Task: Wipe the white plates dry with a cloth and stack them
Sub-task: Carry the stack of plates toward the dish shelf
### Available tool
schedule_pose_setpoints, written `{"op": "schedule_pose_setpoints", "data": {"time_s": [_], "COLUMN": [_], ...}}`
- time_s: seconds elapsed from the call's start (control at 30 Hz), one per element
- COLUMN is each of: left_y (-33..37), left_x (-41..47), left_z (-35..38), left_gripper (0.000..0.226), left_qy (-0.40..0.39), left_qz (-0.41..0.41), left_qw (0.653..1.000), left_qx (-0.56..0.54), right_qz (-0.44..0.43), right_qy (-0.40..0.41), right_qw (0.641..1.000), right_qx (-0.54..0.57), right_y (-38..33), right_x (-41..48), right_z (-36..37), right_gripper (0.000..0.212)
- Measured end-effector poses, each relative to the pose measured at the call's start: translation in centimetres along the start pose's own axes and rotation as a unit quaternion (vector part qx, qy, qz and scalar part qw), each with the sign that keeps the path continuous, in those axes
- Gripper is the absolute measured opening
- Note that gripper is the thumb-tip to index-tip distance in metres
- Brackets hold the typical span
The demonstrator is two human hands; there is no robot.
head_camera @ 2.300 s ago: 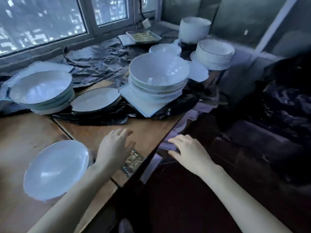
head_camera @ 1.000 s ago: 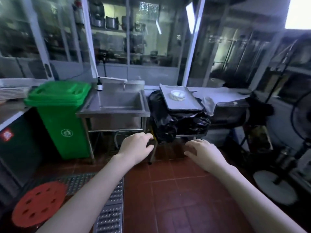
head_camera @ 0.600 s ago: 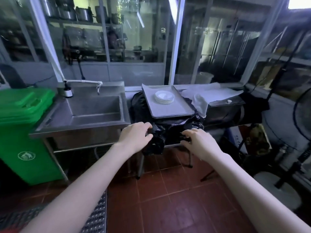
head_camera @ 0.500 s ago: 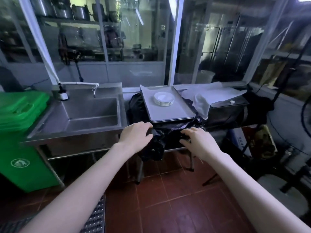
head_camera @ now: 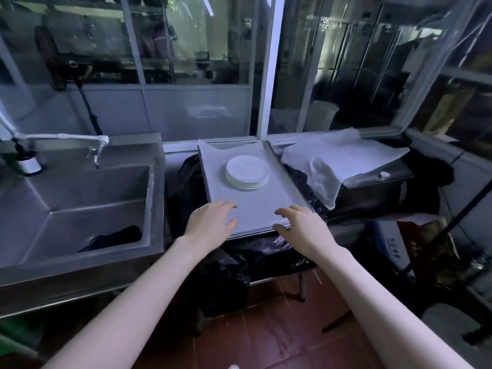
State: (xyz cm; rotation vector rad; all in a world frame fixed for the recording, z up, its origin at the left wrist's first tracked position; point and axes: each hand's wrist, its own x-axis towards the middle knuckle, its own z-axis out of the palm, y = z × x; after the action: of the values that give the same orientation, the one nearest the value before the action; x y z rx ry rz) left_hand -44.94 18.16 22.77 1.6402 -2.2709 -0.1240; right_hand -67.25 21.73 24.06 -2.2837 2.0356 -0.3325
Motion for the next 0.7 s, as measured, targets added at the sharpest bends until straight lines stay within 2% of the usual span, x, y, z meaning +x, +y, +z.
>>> {"op": "schedule_pose_setpoints", "data": {"time_s": [0.27, 0.7], "left_y": [-5.7, -9.3], "left_x": [16.5, 32.7], "left_z": [6.2, 16.4], "left_gripper": [0.043, 0.055], "left_qy": [-0.035, -0.062], "left_qz": [-0.051, -0.155], "left_qw": [0.996, 0.980], "left_qx": [-0.063, -0.110], "right_qz": [0.021, 0.000], "right_qy": [-0.025, -0.095], "right_qw": [0.999, 0.991], "right_qx": [0.013, 0.095], "right_y": [4.8, 12.4], "right_x": [16.6, 36.8], "right_z": [2.9, 12.1], "right_gripper": [0.047, 0.058]}}
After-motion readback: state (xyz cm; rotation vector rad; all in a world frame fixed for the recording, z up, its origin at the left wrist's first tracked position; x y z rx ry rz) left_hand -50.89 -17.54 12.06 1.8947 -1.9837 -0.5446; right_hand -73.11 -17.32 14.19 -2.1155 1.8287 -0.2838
